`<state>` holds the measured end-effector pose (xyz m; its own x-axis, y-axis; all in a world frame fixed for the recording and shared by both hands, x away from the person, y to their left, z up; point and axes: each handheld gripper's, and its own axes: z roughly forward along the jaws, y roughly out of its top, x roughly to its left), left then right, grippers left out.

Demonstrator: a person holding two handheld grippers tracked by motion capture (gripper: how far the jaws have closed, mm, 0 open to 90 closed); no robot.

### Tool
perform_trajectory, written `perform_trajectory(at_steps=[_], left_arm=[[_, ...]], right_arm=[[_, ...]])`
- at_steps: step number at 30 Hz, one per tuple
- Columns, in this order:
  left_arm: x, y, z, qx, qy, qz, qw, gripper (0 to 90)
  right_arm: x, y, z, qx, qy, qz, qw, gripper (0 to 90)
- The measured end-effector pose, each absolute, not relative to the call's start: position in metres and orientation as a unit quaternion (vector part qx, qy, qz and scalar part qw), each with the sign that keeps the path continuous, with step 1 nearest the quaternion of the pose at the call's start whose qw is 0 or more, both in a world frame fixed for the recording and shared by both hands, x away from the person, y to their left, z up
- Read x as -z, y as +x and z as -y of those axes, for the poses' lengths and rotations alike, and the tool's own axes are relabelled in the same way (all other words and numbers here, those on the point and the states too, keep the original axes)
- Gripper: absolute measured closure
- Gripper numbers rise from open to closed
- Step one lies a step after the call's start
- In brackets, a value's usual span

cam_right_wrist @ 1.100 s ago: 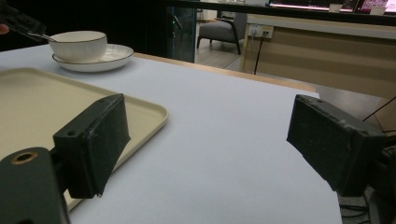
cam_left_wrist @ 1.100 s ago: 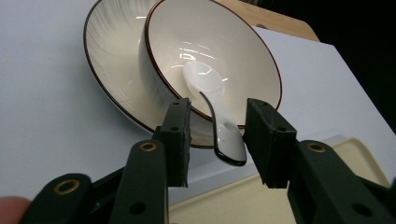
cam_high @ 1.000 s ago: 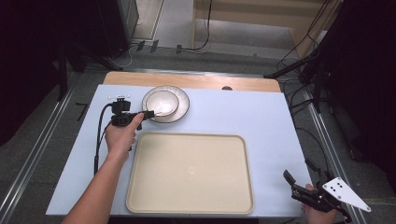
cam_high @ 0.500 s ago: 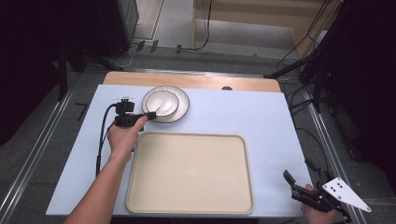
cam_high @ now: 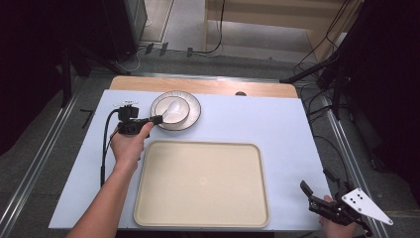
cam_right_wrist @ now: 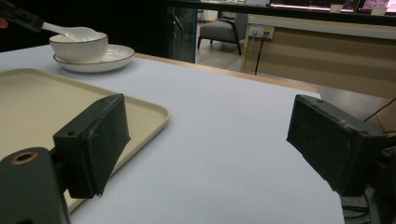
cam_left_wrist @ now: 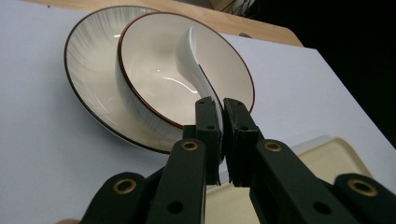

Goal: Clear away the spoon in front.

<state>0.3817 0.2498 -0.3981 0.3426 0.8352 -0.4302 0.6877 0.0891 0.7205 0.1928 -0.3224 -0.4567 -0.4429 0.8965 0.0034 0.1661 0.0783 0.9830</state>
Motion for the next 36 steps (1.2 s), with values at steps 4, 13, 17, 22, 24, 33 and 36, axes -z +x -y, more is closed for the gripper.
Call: perform_trajectory(at_steps=[4,13,17,22,24,33,36], left_arm=[[0.392,0.376,-0.252,-0.089,0.667,-0.562,0.480,86.4],[0.383,0.358,-0.255,-0.106,0.665,-0.552,0.491,86.4],[0.381,0.349,-0.257,-0.110,0.662,-0.549,0.498,86.4],[0.379,0.340,-0.260,-0.116,0.658,-0.548,0.504,86.4],[0.378,0.336,-0.262,-0.118,0.654,-0.548,0.507,86.4],[0.374,0.316,-0.264,-0.133,0.650,-0.541,0.516,86.4],[0.373,0.309,-0.265,-0.137,0.649,-0.539,0.519,86.4]], right_arm=[[0.456,0.192,0.322,-0.544,0.406,-0.652,0.338,13.3],[0.455,0.192,0.321,-0.544,0.407,-0.651,0.338,13.3],[0.455,0.192,0.321,-0.544,0.404,-0.652,0.340,13.3],[0.455,0.192,0.320,-0.544,0.405,-0.652,0.339,13.3],[0.454,0.192,0.320,-0.544,0.404,-0.652,0.340,13.3],[0.454,0.191,0.319,-0.545,0.404,-0.651,0.341,13.3],[0.454,0.192,0.319,-0.544,0.402,-0.653,0.341,13.3]])
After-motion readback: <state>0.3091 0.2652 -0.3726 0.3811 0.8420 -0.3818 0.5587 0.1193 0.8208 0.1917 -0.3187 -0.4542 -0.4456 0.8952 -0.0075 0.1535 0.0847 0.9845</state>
